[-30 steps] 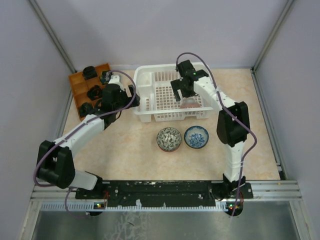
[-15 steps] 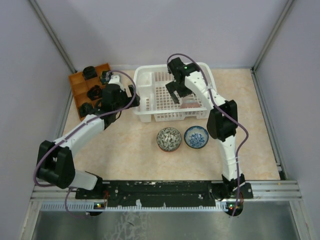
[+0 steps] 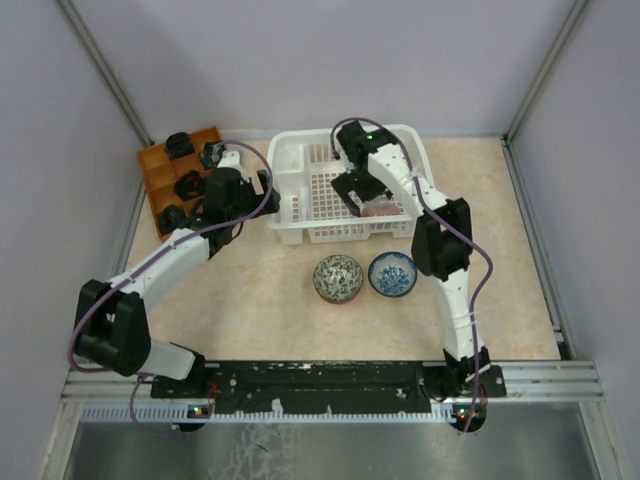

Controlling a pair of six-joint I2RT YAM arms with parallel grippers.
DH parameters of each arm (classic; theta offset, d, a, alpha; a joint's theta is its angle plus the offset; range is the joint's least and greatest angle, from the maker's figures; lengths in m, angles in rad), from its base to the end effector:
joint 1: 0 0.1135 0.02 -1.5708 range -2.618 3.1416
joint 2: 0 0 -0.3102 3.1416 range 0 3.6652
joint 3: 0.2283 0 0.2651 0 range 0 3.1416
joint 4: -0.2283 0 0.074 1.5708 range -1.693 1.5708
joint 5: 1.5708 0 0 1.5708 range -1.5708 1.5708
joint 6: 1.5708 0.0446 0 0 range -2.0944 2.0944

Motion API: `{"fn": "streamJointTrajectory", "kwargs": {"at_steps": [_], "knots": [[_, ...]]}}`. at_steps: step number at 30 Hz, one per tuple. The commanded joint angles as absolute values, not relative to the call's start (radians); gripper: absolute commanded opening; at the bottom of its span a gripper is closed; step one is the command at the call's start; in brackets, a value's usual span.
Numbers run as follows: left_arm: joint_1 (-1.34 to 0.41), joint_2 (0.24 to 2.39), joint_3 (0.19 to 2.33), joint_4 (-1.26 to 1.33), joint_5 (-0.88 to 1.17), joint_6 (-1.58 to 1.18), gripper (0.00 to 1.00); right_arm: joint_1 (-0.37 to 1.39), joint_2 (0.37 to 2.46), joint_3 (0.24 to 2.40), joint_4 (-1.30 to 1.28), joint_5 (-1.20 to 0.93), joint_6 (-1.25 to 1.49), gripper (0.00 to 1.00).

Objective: Unload the bowls from the dish rack

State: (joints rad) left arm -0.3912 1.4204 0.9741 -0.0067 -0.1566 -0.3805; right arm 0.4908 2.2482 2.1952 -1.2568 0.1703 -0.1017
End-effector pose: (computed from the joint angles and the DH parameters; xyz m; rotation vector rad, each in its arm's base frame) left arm 0.3156 -0.1226 0.3112 -0.0888 2.0316 -0.3304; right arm 0.4497 0.2318 0.2875 -0.8011 2.7338 -0.1663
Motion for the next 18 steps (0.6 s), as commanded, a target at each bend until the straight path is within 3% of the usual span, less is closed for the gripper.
{"fn": "streamJointTrajectory", "kwargs": {"at_steps": [1, 18], "knots": [[-0.395, 1.425, 0.994, 0.02, -0.156, -0.374, 0.99, 0.497, 2.279, 2.197, -1.275, 0.123, -0.16, 0.99], [-0.396, 1.514, 1.066, 0.014, -0.152, -0.366, 0.99, 0.496, 2.308, 2.137, -1.279, 0.111, -0.277, 0.99]]}}
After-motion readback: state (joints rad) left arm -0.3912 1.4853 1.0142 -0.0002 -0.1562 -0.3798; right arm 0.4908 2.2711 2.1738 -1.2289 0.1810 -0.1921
